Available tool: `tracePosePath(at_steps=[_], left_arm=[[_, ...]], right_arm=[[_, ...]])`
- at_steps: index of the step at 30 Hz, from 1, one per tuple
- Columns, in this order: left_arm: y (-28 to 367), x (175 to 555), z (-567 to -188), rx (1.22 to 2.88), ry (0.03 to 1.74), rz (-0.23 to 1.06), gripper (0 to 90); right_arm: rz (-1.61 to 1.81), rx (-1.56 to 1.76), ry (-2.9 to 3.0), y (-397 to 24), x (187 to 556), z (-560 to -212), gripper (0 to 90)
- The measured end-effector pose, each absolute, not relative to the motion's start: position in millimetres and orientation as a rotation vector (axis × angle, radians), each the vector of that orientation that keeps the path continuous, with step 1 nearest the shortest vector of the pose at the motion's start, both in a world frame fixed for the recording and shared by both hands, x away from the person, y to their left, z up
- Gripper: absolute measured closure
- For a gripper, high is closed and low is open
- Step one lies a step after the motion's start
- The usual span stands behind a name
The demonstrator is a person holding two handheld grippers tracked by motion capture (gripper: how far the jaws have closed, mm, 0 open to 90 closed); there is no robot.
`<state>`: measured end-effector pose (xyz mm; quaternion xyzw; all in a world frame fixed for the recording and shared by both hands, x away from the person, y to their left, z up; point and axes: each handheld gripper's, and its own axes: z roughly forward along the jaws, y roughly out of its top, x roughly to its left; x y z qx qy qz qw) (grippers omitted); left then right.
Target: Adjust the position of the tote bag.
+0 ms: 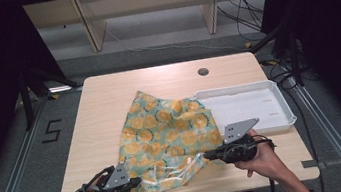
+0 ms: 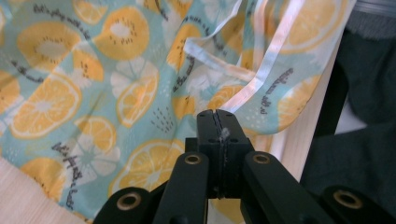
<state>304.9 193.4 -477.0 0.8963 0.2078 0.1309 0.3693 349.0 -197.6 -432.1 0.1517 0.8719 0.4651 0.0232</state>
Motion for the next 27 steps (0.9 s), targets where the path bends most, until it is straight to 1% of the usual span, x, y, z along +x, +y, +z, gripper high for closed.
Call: tracePosePath(at_steps=[1, 2, 4, 5, 7, 8, 10, 16, 17, 19, 21, 22, 25, 27], left_arm=[[193.7, 305.8, -474.6, 2.291, 0.536, 0.340, 89.6], [193.8, 306.8, -469.9, 2.232, 0.553, 0.308, 89.6], [194.9, 308.2, -464.7, 2.211, 0.547, 0.294, 89.5], [195.7, 308.6, -461.6, 2.230, 0.536, 0.302, 89.5], [195.5, 308.6, -458.0, 2.221, 0.537, 0.302, 89.5], [194.4, 308.5, -458.2, 2.197, 0.555, 0.278, 89.5], [194.3, 309.9, -459.0, 2.207, 0.557, 0.287, 89.5], [191.7, 311.5, -466.4, 2.207, 0.594, 0.251, 89.2], [191.5, 311.5, -466.6, 2.203, 0.608, 0.237, 89.2], [192.5, 312.8, -466.0, 2.205, 0.614, 0.247, 89.4], [193.0, 313.6, -465.8, 2.187, 0.641, 0.250, 89.5], [193.5, 314.3, -465.5, 2.185, 0.646, 0.238, 89.6], [194.5, 315.1, -463.9, 2.166, 0.664, 0.229, 89.6], [195.3, 315.7, -462.0, 2.139, 0.670, 0.228, 89.6]], right_arm=[[1.438, 0.459, 2.706, -197.3, 349.1, -433.1, 90.0], [1.435, 0.450, 2.697, -196.8, 348.8, -434.0, 90.0], [1.391, 0.454, 2.719, -197.0, 346.7, -434.7, 90.0], [1.373, 0.456, 2.727, -197.3, 345.8, -435.1, 90.0], [1.351, 0.454, 2.731, -198.1, 343.9, -437.6, 90.0], [1.331, 0.452, 2.753, -199.3, 343.0, -438.0, 89.4], [1.309, 0.457, 2.761, -200.2, 341.1, -440.8, 88.6], [1.261, 0.462, 2.773, -202.2, 332.7, -442.6, 77.2], [1.266, 0.468, 2.765, -202.4, 330.4, -440.1, 71.1], [1.328, 0.481, 2.761, -199.1, 325.7, -436.1, 66.2], [1.378, 0.483, 2.758, -189.6, 319.2, -432.5, 55.5], [1.386, 0.481, 2.766, -181.2, 316.0, -432.9, 52.5], [1.388, 0.425, 2.817, -158.0, 308.9, -443.5, 50.5], [1.336, 0.413, 2.862, -143.1, 303.7, -451.3, 47.2]])
